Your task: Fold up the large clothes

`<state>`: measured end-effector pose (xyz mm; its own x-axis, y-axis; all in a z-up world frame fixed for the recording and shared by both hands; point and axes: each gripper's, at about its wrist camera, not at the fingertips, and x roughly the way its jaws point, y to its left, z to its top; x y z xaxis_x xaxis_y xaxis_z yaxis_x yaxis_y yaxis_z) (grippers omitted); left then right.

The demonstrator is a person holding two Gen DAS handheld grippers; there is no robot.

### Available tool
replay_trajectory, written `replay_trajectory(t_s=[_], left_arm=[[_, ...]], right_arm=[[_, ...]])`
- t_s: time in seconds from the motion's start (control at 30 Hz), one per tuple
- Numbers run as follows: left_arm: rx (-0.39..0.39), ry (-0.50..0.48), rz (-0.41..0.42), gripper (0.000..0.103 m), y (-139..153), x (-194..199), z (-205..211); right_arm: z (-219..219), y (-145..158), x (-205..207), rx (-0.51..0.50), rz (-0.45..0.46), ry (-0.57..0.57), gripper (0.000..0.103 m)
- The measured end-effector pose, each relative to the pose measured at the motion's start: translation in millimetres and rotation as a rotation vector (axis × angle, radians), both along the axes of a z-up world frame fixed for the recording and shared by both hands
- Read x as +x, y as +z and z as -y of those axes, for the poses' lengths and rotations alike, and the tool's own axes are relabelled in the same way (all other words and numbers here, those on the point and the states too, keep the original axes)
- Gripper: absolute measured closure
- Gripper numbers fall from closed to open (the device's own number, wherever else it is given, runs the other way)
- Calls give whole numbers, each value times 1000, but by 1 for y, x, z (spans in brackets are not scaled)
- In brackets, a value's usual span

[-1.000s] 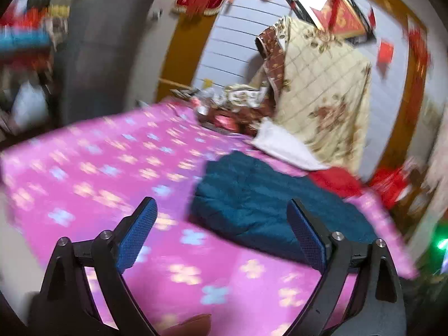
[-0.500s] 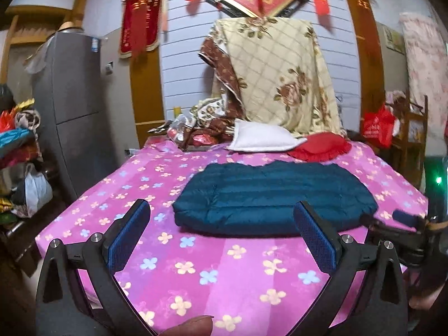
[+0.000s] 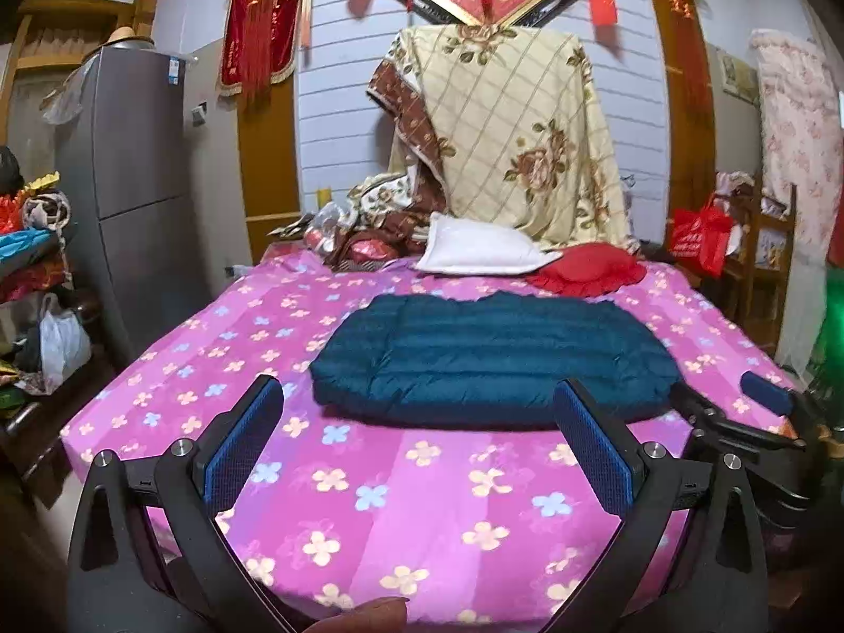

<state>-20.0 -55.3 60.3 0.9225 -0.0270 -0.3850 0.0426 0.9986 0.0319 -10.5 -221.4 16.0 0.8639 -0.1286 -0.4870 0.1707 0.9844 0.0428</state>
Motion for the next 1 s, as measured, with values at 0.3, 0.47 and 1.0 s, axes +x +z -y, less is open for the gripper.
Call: replay_trajectory(t_s=[0.3, 0.47, 1.0], left_arm=[[-2, 43, -76, 1, -25, 17, -14], [1, 54, -86, 1, -31, 20, -17], [11, 48, -184, 1, -58, 38, -15]], right_arm=[[-10, -14, 10, -13, -56, 12, 25], [-20, -17, 11, -38, -62, 28, 25], [-26, -28, 17, -58, -111, 26, 25]])
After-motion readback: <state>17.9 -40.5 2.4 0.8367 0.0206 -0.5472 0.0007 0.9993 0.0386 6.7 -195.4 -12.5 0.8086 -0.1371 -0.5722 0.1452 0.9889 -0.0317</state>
